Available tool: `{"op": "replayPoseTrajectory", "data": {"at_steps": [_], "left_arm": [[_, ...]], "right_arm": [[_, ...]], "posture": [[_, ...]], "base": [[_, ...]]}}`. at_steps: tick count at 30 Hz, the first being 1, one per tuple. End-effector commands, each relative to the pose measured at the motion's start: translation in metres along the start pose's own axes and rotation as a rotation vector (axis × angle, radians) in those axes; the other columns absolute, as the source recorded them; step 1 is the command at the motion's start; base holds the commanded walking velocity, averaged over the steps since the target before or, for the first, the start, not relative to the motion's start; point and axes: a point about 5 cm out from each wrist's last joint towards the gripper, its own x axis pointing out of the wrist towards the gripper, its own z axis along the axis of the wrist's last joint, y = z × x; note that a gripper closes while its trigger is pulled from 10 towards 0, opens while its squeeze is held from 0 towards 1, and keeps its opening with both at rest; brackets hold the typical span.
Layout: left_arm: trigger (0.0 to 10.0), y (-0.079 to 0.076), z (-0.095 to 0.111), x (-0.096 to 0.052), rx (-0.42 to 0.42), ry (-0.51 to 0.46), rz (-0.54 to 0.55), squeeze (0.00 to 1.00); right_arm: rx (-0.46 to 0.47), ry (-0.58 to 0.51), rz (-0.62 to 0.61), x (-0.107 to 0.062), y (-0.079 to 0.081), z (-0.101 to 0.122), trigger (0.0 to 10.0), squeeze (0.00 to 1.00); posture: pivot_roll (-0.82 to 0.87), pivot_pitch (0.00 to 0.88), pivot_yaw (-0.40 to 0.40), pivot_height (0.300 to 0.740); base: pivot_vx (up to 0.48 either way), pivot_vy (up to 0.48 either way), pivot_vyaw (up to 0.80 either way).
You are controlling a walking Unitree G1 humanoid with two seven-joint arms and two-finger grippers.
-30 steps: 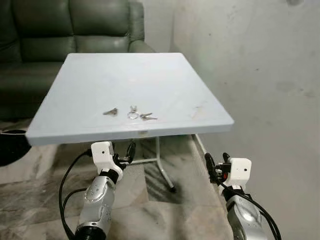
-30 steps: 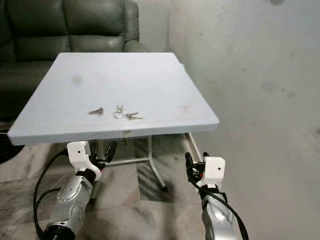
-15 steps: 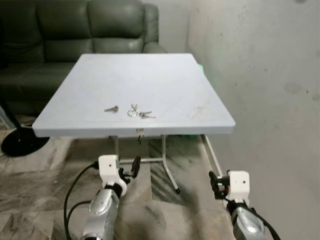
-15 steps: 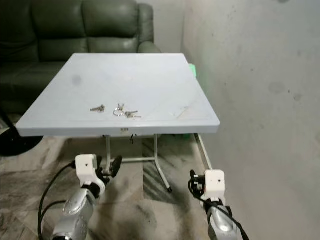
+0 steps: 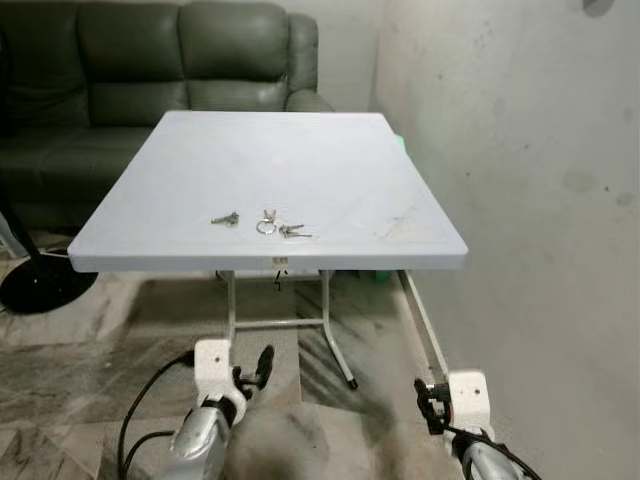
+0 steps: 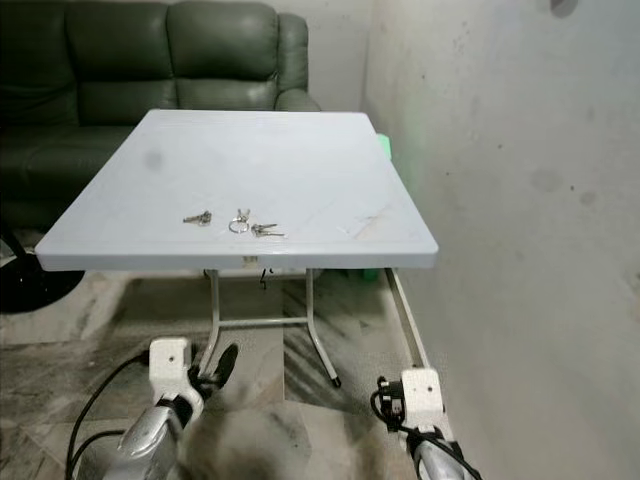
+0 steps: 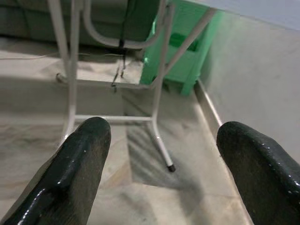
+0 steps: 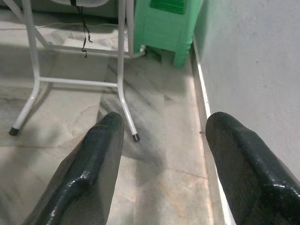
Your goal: Hang keys on a hook
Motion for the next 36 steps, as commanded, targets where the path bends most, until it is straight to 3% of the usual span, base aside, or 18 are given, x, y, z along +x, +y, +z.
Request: {"op": "replayPoseTrajectory", "data": {"at_steps": [1,10,21,36], "left_arm": [[10.0,-0.005,0.003,0.004,-0.016,-0.016,-0.028,0.0],[10.0,-0.003,0.003,0.005,-0.009,-0.02,-0.017,0.0],[10.0,0.003,-0.018,-0.002,0.034,0.089,-0.007,0.0],[10.0,0.004,-0.029,-0.004,0.044,0.164,0.013,0.0]], "right_arm": [[-0.015,-0.024,-0.001,0.003,-0.002,0.005,10.0,0.0],[-0.019,-0.027,0.0,0.005,-0.002,0.004,10.0,0.0],[-0.031,0.003,0.002,0.004,-0.004,-0.003,10.0,0.0],[-0.07,0.102,0.001,0.0,-0.008,-0.02,10.0,0.0]], "posture": [[-0.01,0.0,-0.054,0.74],[-0.01,0.0,-0.053,0.74],[-0.01,0.0,-0.057,0.74],[-0.01,0.0,-0.059,0.74]], "base": [[0.0,0.0,0.0],[0.0,0.223,0.0],[0.0,0.0,0.0],[0.0,0.0,0.0]]}}
